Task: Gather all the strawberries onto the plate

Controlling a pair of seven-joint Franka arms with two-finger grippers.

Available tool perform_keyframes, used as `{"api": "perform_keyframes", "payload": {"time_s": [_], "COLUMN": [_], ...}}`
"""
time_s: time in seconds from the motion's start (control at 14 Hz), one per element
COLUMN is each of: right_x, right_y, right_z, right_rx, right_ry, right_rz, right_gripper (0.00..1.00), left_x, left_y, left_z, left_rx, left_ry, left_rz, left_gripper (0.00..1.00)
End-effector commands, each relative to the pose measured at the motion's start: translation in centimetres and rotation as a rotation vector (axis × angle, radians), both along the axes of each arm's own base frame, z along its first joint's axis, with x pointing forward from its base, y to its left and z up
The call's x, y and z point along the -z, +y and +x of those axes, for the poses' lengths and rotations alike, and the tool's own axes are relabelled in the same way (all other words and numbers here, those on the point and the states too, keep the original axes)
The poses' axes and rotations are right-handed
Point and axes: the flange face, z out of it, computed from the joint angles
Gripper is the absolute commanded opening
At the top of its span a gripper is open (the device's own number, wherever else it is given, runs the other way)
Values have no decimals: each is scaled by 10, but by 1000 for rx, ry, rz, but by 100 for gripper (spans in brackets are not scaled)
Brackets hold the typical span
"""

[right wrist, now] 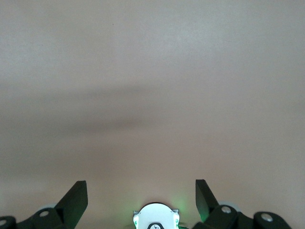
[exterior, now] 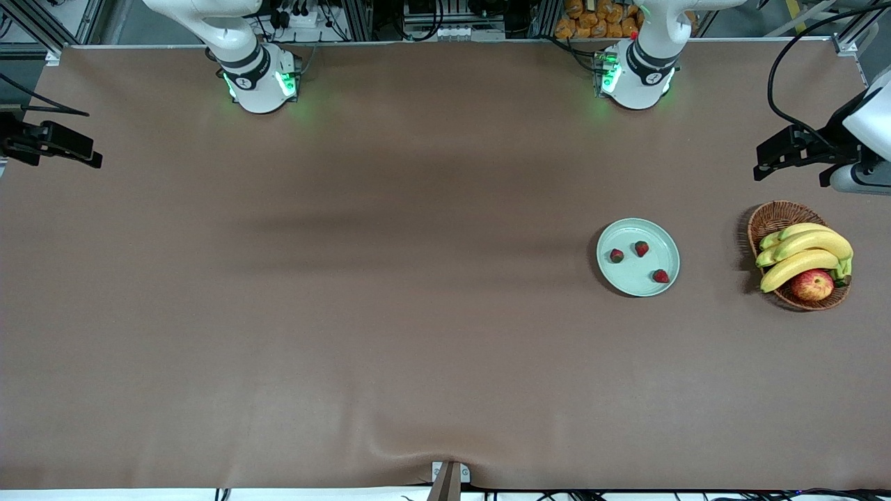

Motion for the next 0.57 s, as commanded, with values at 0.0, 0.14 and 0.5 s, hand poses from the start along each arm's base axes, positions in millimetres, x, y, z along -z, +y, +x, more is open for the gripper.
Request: {"api": "perform_keyframes", "payload": {"time_s": [0.0,0.14,0.5], "right_x": [-7,-7,-7], "right_y": [2,2,2], "right_z": [-1,-1,-1], "right_rx": [-1,-1,-1], "right_ry": [-4,-4,-4], "right_rz": [-7,-7,-7], "right_gripper": [100,100,100], "left_x": [-2,-2,1], "left_y": [0,0,-6], "left_z": [-1,-1,0], "left_rx": [-14,-14,-5], "left_ry": [-6,-7,-2], "left_rz": [-9,-9,-11], "left_gripper": [100,100,100]}}
